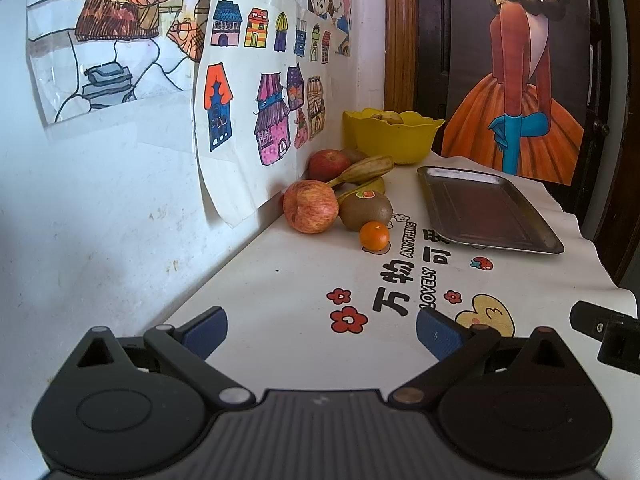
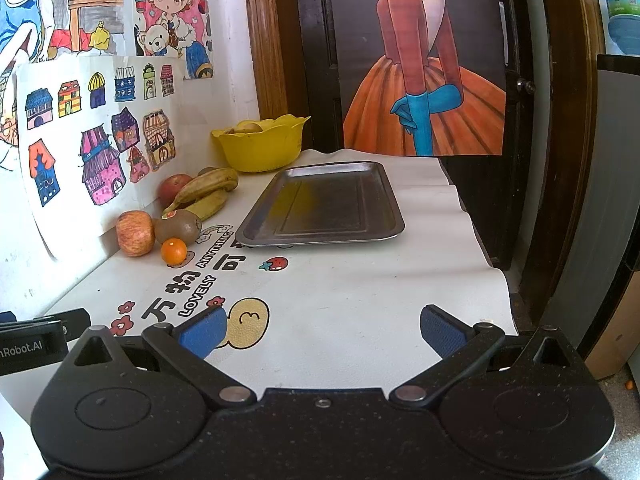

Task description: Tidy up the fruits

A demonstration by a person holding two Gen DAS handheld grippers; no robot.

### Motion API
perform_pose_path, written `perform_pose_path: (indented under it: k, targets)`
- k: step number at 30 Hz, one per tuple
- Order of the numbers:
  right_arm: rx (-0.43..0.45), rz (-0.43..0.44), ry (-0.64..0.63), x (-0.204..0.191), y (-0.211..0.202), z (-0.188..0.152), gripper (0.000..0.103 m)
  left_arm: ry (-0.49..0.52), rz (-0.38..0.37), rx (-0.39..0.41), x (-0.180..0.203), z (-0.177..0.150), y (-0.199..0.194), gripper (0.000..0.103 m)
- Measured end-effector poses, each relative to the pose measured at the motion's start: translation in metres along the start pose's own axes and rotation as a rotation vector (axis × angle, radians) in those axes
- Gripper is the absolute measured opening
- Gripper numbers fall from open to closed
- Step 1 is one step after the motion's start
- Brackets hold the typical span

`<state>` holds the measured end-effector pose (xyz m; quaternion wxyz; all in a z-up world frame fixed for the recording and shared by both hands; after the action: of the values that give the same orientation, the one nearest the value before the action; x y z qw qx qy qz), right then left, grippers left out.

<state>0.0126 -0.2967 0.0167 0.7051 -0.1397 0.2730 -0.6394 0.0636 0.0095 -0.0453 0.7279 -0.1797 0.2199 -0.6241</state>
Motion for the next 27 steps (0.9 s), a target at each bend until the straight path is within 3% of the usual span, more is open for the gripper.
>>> perform_pose_path:
  k: [27]
  targets:
    - [-0.022,0.019,-0.002,0.006,0.014,0.002,0.102,-0.007,0.020,-0.030,0.012,-0.001,0.017,0.102]
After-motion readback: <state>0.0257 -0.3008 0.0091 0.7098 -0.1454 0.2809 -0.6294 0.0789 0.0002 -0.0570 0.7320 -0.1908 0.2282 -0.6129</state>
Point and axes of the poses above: each gripper's, at about its wrist camera, not at the fingertips, and y roughly the way its jaws point, x to its right, z to its top, the point moved 8 cm from there along y, roughly the way its jaws point, and after that the axes turned 9 degrees about z, right-handed, at the moved point
